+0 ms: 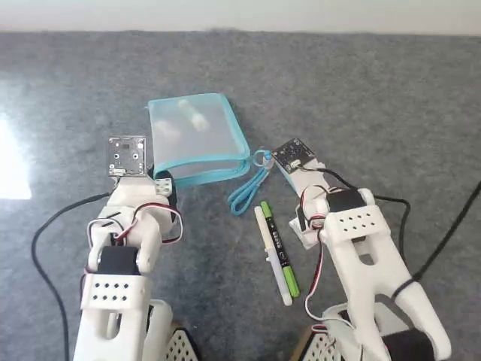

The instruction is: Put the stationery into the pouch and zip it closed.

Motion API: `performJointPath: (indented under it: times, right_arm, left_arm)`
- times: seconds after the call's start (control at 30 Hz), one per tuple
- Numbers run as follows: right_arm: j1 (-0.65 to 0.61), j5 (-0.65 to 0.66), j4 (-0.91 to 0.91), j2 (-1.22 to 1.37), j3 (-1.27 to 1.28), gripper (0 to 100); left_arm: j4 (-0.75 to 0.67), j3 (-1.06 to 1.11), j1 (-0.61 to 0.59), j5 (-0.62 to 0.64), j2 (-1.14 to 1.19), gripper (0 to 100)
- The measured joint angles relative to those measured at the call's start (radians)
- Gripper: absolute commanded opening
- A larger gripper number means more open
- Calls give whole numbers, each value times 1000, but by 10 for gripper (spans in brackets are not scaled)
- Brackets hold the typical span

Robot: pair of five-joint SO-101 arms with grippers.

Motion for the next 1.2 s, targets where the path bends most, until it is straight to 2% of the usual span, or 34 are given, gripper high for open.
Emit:
performJointPath:
  times: [0.17, 0.5, 0.67, 0.8, 1.0, 1.2]
  right_arm:
    - [18, 11, -49, 34, 0, 205]
    - [95, 15, -89, 456, -235, 203]
    - [106, 15, -91, 563, -304, 91]
    - [110, 15, -92, 583, -336, 3]
    - [127, 17, -51, 560, -341, 7]
    - [138, 15, 146, 311, -339, 8]
  left_arm:
    - [0, 0, 0, 0, 0, 11]
    - [0, 0, 0, 0, 0, 11]
    - [0, 0, 0, 0, 0, 11]
    - [0, 0, 0, 0, 0, 11]
    - [0, 0, 0, 0, 0, 11]
    - [0, 0, 0, 0, 0, 11]
